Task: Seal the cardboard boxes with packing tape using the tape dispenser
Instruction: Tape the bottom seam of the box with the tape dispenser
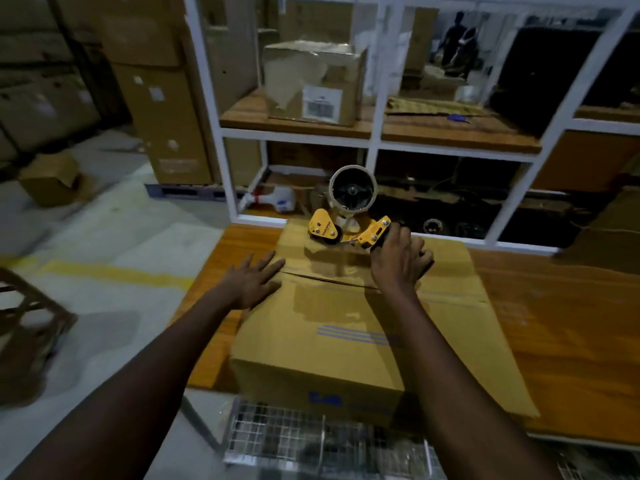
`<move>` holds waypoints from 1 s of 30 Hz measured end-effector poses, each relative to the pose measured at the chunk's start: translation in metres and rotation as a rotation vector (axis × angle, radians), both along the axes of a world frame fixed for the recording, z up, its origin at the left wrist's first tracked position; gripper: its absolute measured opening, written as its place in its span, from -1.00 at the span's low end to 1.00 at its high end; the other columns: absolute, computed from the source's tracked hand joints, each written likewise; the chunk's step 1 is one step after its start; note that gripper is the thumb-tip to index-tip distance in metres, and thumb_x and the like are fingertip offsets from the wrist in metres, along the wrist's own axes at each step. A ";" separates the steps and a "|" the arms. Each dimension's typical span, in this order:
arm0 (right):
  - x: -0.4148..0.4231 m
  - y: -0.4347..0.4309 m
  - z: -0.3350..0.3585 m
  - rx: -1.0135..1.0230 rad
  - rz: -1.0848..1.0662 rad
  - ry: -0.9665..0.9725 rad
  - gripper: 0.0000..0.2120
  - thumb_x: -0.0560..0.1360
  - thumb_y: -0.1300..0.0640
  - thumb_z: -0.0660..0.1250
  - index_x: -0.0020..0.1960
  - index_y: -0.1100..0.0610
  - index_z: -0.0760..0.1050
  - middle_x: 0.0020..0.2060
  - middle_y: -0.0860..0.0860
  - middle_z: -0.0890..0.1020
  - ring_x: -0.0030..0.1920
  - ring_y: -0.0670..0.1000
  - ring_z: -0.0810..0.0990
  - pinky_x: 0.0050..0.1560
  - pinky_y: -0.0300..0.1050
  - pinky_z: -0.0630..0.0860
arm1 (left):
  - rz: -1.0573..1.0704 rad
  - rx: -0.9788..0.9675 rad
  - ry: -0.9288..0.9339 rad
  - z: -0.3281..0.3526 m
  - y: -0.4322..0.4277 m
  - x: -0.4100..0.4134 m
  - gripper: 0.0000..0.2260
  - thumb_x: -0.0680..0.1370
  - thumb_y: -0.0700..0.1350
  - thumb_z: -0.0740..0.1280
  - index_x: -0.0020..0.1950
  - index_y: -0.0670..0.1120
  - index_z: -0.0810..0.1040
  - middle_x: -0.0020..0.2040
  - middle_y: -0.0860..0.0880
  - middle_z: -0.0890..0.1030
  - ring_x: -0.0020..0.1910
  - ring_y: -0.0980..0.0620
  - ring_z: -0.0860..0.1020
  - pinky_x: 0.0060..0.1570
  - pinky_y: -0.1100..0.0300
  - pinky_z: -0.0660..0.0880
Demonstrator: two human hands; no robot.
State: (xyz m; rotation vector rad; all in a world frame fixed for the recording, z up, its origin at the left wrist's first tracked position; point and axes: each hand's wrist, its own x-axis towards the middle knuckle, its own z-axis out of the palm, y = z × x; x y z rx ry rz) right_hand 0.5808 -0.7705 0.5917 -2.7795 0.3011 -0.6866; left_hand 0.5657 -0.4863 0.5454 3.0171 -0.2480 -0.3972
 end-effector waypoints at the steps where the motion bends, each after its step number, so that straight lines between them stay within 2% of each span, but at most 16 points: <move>1: 0.001 0.014 0.000 -0.004 0.012 -0.007 -0.71 0.57 0.03 0.24 0.26 0.08 0.38 0.18 0.08 0.49 0.14 0.19 0.42 0.15 0.16 0.25 | 0.007 -0.048 0.011 -0.003 0.010 0.000 -0.46 0.64 0.27 -0.07 0.58 0.25 -0.18 0.62 0.09 -0.18 0.59 -0.20 -0.14 0.45 -0.35 0.01; 6: 0.006 0.059 -0.001 -0.057 0.050 -0.044 -0.72 0.54 0.09 0.25 0.24 0.09 0.39 0.11 0.09 0.51 0.10 0.19 0.43 0.10 0.12 0.26 | 0.119 -0.344 -0.062 -0.028 0.005 -0.016 -0.45 0.60 0.33 -0.12 0.58 0.28 -0.11 0.63 -0.04 -0.12 0.57 -0.27 -0.05 0.43 -0.36 0.05; 10: 0.009 0.072 0.004 -0.067 0.069 -0.051 -0.71 0.53 0.10 0.27 0.23 0.10 0.39 0.09 0.09 0.49 0.10 0.18 0.42 0.08 0.11 0.25 | 0.233 -0.444 -0.122 -0.035 -0.017 -0.036 -0.54 0.66 0.22 0.01 0.56 0.31 0.03 0.62 -0.08 -0.03 0.56 -0.23 0.00 0.40 -0.35 0.05; 12: 0.009 0.075 0.007 -0.052 0.078 -0.061 -0.70 0.53 0.09 0.29 0.23 0.11 0.38 0.10 0.10 0.49 0.10 0.19 0.42 0.09 0.11 0.25 | 0.276 -0.478 -0.217 -0.035 -0.023 -0.041 -0.56 0.64 0.18 0.11 0.53 0.25 0.20 0.60 -0.08 0.09 0.53 -0.21 0.11 0.38 -0.28 0.15; 13: 0.009 0.075 0.008 -0.051 0.080 -0.069 -0.70 0.53 0.09 0.29 0.23 0.12 0.38 0.09 0.10 0.49 0.10 0.20 0.42 0.10 0.11 0.25 | 0.333 -0.556 -0.299 -0.032 -0.023 -0.040 -0.58 0.63 0.12 0.18 0.50 0.19 0.32 0.55 -0.08 0.21 0.49 -0.20 0.20 0.34 -0.21 0.24; 15: 0.010 0.076 0.010 -0.058 0.079 -0.093 -0.71 0.52 0.09 0.30 0.22 0.12 0.39 0.08 0.11 0.49 0.08 0.20 0.42 0.09 0.11 0.24 | 0.502 -0.874 -0.473 -0.022 -0.021 -0.035 -0.65 0.60 -0.04 0.28 0.39 0.05 0.48 0.34 -0.11 0.45 0.32 -0.14 0.41 0.16 0.03 0.41; 17: 0.011 0.075 0.011 -0.058 0.070 -0.111 -0.72 0.52 0.11 0.29 0.20 0.12 0.39 0.06 0.10 0.49 0.07 0.20 0.42 0.08 0.11 0.25 | 0.589 -1.146 -0.576 -0.007 -0.021 -0.030 -0.67 0.59 -0.16 0.29 0.36 -0.01 0.49 0.13 -0.11 0.52 0.13 -0.08 0.50 -0.02 0.17 0.43; 18: 0.011 0.075 0.012 -0.050 0.065 -0.112 -0.72 0.52 0.11 0.29 0.20 0.12 0.38 0.06 0.10 0.49 0.07 0.20 0.42 0.07 0.10 0.25 | 0.584 -1.207 -0.607 0.001 -0.024 -0.029 -0.65 0.59 -0.18 0.28 0.37 0.00 0.46 0.05 -0.10 0.53 0.05 -0.07 0.51 -0.05 0.13 0.45; 21: 0.011 0.075 0.012 -0.014 0.059 -0.119 -0.70 0.52 0.10 0.29 0.22 0.13 0.38 0.07 0.11 0.49 0.08 0.21 0.42 0.08 0.11 0.24 | 0.459 -1.254 -0.651 0.013 -0.038 -0.028 -0.48 0.57 -0.21 0.24 0.51 0.10 0.29 -0.07 -0.09 0.50 -0.11 -0.05 0.48 -0.11 0.03 0.44; 24: 0.012 0.074 0.014 0.018 0.047 -0.122 -0.70 0.52 0.11 0.29 0.23 0.13 0.38 0.09 0.11 0.49 0.10 0.22 0.41 0.11 0.12 0.24 | 0.341 -1.275 -0.516 0.020 -0.053 -0.030 -0.42 0.56 -0.14 0.21 0.55 0.16 0.16 -0.06 -0.06 0.43 -0.09 -0.03 0.43 -0.11 0.11 0.42; 27: 0.014 0.074 0.016 0.045 0.044 -0.111 -0.69 0.51 0.11 0.30 0.23 0.11 0.37 0.12 0.10 0.49 0.12 0.21 0.42 0.10 0.12 0.25 | 0.297 -1.233 -0.488 0.020 -0.058 -0.032 -0.47 0.61 -0.23 0.22 0.54 0.10 0.22 -0.05 -0.05 0.42 -0.09 0.09 0.40 -0.16 0.41 0.34; 29: 0.015 0.073 0.016 0.045 0.040 -0.116 -0.69 0.51 0.10 0.31 0.22 0.10 0.37 0.12 0.10 0.49 0.12 0.21 0.42 0.10 0.12 0.25 | 0.322 -1.295 -0.526 0.018 -0.057 -0.036 -0.52 0.60 -0.27 0.23 0.48 0.07 0.36 -0.04 -0.06 0.49 -0.11 0.13 0.44 -0.21 0.43 0.37; 30: 0.015 0.072 0.016 0.045 0.035 -0.122 -0.70 0.51 0.10 0.31 0.21 0.10 0.38 0.12 0.10 0.50 0.12 0.21 0.42 0.10 0.12 0.25 | 0.376 -1.373 -0.556 0.017 -0.055 -0.038 -0.57 0.58 -0.28 0.24 0.40 0.08 0.44 -0.06 -0.04 0.52 -0.14 0.12 0.47 -0.22 0.36 0.41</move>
